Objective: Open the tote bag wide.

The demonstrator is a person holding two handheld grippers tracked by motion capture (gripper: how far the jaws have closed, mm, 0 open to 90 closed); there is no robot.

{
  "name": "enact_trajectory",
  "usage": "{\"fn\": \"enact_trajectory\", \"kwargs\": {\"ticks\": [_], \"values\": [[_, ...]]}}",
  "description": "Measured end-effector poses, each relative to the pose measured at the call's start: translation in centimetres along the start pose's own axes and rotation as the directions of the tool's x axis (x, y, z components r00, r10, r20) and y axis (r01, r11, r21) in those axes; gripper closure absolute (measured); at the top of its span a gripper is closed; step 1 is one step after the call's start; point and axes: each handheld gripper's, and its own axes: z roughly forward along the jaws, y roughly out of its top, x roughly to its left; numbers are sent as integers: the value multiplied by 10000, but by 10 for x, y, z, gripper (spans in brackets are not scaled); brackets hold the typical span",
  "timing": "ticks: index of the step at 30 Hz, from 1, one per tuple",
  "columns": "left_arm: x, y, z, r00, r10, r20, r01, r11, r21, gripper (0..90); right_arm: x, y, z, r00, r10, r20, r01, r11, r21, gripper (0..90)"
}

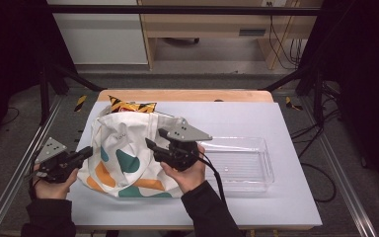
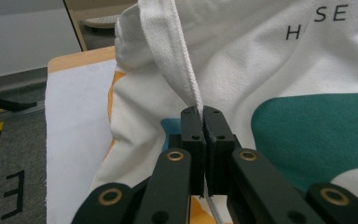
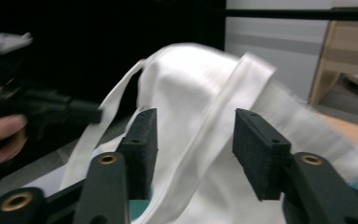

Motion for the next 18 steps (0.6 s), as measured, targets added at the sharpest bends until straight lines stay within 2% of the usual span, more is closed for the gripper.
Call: {"fn": "enact_trajectory", "kwargs": {"ticks": [5,6,11,12,13,16,17,18], "values": [[-4,-3,-5,9998,197,3,-197,9998,63,882,-11,17,9,9989,144,438,-131,9995,-302,447],[-4,-4,-7,9997,234,2,-234,9997,82,882,-15,24,16,9980,169,609,-147,9992,-365,485],[-4,-10,-13,9996,263,54,-264,9995,146,882,-20,37,31,9942,268,1044,-233,9991,-341,705],[-3,-11,-14,9997,231,75,-232,9996,137,882,-20,37,31,9942,268,1044,-233,9991,-341,705],[-2,-12,-14,9998,208,77,-209,9997,150,882,-22,41,39,9910,304,1307,-265,9992,-310,760],[-2,-13,-14,9998,178,110,-180,9997,150,882,-26,45,48,9898,419,1363,-386,9989,-269,793],[-2,-13,-14,9998,170,123,-172,9998,141,882,-29,47,59,9872,428,1536,-449,9989,100,825],[-1,-13,-14,9998,172,125,-174,9998,134,882,-29,47,59,9872,428,1536,-449,9989,100,825]]}}
